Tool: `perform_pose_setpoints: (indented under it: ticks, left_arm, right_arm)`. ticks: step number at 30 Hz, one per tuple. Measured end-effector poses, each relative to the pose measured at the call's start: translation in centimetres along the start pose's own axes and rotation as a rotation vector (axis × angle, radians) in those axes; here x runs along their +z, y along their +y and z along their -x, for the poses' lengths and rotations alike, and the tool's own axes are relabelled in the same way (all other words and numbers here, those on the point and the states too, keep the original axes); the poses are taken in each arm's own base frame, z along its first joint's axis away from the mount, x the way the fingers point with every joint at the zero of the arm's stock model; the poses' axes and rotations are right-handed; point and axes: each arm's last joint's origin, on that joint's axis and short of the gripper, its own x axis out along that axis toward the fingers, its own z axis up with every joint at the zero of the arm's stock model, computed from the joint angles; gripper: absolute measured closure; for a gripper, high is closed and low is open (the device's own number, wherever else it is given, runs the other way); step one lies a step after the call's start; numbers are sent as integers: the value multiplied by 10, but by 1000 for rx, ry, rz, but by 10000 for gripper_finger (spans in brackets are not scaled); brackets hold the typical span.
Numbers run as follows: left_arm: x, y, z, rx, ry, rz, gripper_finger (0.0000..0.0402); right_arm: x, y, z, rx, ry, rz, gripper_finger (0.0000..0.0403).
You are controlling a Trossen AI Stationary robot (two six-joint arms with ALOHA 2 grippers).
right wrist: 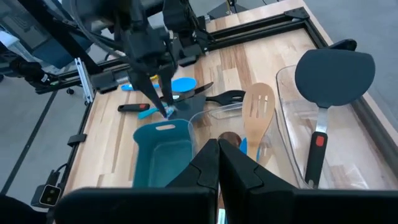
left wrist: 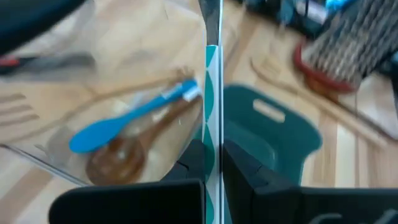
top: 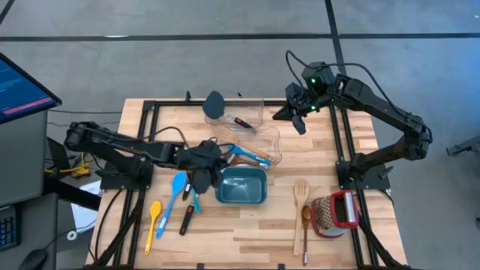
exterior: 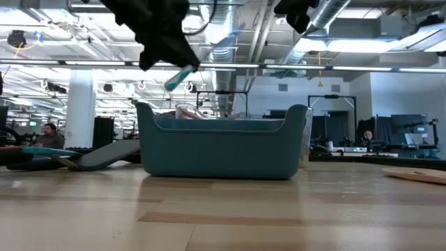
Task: Pick & Place Kitchen Items
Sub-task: Put the patterned blue table knife into the blue bin
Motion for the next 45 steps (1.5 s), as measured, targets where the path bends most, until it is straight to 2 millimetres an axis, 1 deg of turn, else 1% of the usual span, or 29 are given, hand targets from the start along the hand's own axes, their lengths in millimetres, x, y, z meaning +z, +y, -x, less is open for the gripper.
perform_pose_setpoints:
  ticks: [3, 6, 11, 18, 22, 28, 37, 45]
  left_arm:
    - [-6, 0, -9, -22, 88, -15, 394]
    - [-13, -4, -16, -46, 133, -27, 394]
    - [-21, -9, -23, -52, 167, -86, 394]
    - [-26, -10, -29, -71, 203, -78, 394]
    - [-31, -11, -39, -73, 218, -79, 394]
    - [-38, -16, -57, -148, 250, -68, 394]
    - [-57, -17, -76, -211, 378, -36, 394]
    - [-60, -16, -82, -205, 390, -36, 394]
  right_arm:
    - [-1, -2, 1, -8, 4, -9, 403]
    - [-2, -4, 2, -16, 12, -19, 403]
    - [-2, -6, 3, -23, 10, -24, 403]
    - [-2, -9, 5, -33, 7, -31, 403]
    - [-2, -9, 4, -32, 9, -31, 403]
    - [-2, -9, 4, -32, 10, -32, 403]
    - [-3, -9, 4, -31, 12, -6, 403]
    - [-3, -9, 4, -31, 12, -5, 403]
